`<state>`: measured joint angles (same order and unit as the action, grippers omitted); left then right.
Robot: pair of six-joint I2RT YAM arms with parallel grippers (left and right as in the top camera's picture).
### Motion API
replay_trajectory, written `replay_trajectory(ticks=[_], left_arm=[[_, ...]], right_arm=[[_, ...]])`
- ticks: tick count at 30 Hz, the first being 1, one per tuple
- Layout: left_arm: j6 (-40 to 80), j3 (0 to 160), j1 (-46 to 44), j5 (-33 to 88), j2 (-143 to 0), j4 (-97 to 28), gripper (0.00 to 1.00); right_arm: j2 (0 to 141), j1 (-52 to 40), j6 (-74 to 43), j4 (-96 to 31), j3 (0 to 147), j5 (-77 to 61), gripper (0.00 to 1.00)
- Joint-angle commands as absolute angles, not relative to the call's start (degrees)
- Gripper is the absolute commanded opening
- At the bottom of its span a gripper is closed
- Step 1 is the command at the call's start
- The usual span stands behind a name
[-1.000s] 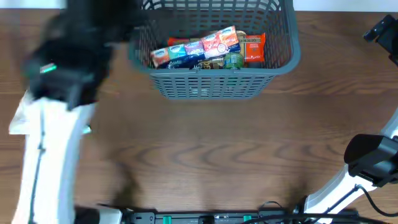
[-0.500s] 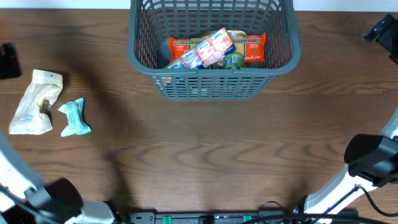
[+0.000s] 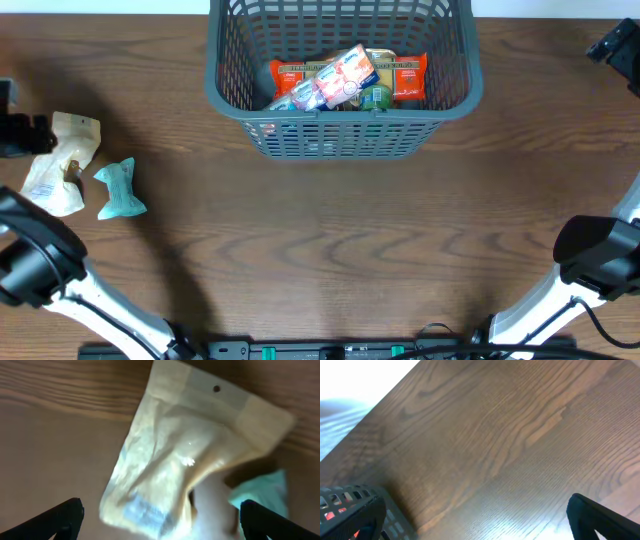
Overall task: Pack container
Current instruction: 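Grasp the crumpled paper packet with the left gripper and lift it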
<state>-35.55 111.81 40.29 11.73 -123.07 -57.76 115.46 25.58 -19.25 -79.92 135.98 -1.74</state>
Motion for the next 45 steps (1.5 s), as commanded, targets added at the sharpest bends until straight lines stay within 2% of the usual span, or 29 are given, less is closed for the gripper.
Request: replay_trajectory(ticks=[1, 18, 20, 24, 26, 28, 37, 45], left_arm=[[-40.2, 111.4, 39.8, 11.0, -126.2, -57.5, 0.99], [-43.1, 111.4, 39.5, 7.9, -137.1, -57.1, 0.98], [-43.0, 111.3, 39.5, 7.9, -137.1, -57.1, 0.83], [-42.4, 111.3, 39.4, 8.1, -137.1, -57.8, 0.45], [-41.1, 111.3, 39.4, 8.4, -137.1, -58.2, 0.32], [-38.0, 111.3, 39.3, 8.8, -137.0, -58.2, 0.06], [-29.6, 113.3, 35.8, 16.3, -129.0, -62.1, 0.06], [-24.5, 119.9, 26.9, 15.9, -110.3, -65.7, 0.06]], right_arm=[[115.9, 25.5, -18.7, -79.9, 135.8, -1.9, 0.99], [115.9, 25.4, -21.2, -79.9, 135.8, -1.9, 0.99], [115.9, 25.4, -21.2, -80.0, 135.8, -1.9, 0.99], [115.9, 25.4, -21.2, -80.2, 135.8, -1.9, 0.99], [115.9, 25.4, -21.2, -80.3, 135.8, -1.9, 0.99], [115.9, 25.4, -21.2, -80.3, 135.8, -1.9, 0.99], [115.9, 25.4, -21.2, -80.4, 135.8, -1.9, 0.99], [115.9, 25.4, -20.5, -80.4, 135.8, -1.9, 0.99]])
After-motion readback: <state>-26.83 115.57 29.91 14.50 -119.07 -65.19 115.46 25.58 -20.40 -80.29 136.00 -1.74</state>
